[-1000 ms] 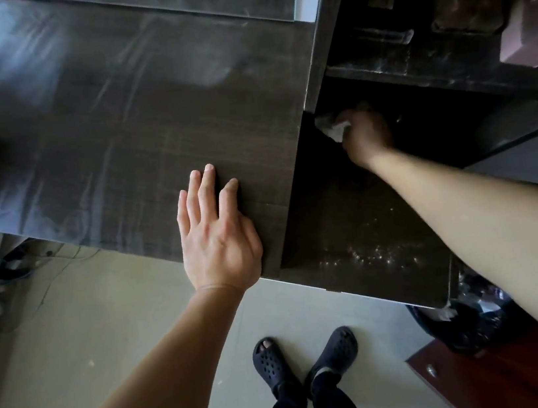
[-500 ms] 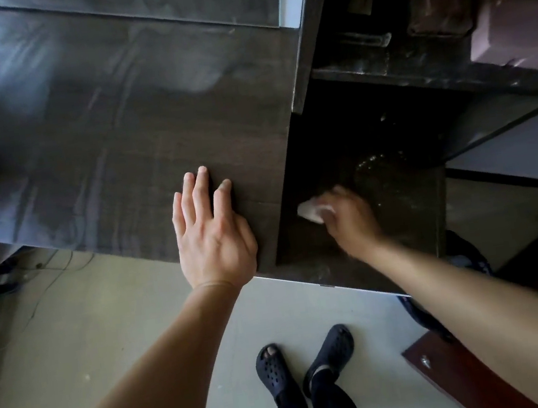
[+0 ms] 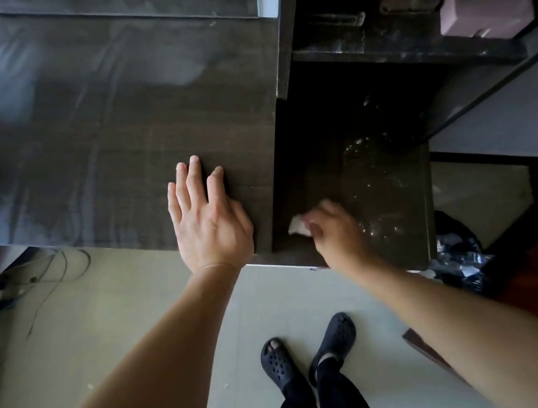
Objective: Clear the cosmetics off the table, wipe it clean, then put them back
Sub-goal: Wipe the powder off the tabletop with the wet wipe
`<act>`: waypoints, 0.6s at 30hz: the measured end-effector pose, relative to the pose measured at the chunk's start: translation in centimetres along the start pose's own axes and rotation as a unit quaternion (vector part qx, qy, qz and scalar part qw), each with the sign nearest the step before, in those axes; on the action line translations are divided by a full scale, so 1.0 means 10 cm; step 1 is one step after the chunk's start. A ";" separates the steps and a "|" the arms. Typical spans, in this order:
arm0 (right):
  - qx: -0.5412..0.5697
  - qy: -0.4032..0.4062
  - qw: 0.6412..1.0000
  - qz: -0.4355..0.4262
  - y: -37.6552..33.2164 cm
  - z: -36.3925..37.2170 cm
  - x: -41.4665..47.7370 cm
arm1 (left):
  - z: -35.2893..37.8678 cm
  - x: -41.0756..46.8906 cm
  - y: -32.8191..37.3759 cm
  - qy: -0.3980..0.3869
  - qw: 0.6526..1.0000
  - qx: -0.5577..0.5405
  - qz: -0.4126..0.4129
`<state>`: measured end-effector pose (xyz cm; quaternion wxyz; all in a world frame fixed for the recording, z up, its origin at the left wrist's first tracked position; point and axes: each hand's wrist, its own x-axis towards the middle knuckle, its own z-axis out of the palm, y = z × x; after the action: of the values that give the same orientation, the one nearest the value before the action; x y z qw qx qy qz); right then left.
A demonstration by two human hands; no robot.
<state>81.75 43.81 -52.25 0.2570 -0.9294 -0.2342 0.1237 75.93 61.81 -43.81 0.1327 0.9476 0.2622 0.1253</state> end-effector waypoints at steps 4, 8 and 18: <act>-0.042 -0.021 0.996 0.079 -0.02 0.21 0.05 | 0.00 -0.01 -0.01 0.000 1.000 0.000 0.004; 0.055 -0.124 0.990 -0.036 -0.26 0.27 -0.67 | 0.02 0.00 -0.01 0.005 1.000 0.000 0.003; -0.062 -0.061 0.994 0.059 -0.35 0.29 0.37 | 0.02 0.00 -0.02 0.010 1.000 -0.011 0.007</act>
<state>82.65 49.51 -53.19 0.1762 -0.9464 -0.2016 0.1807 75.89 61.98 -44.06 0.1392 0.9466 0.2557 0.1385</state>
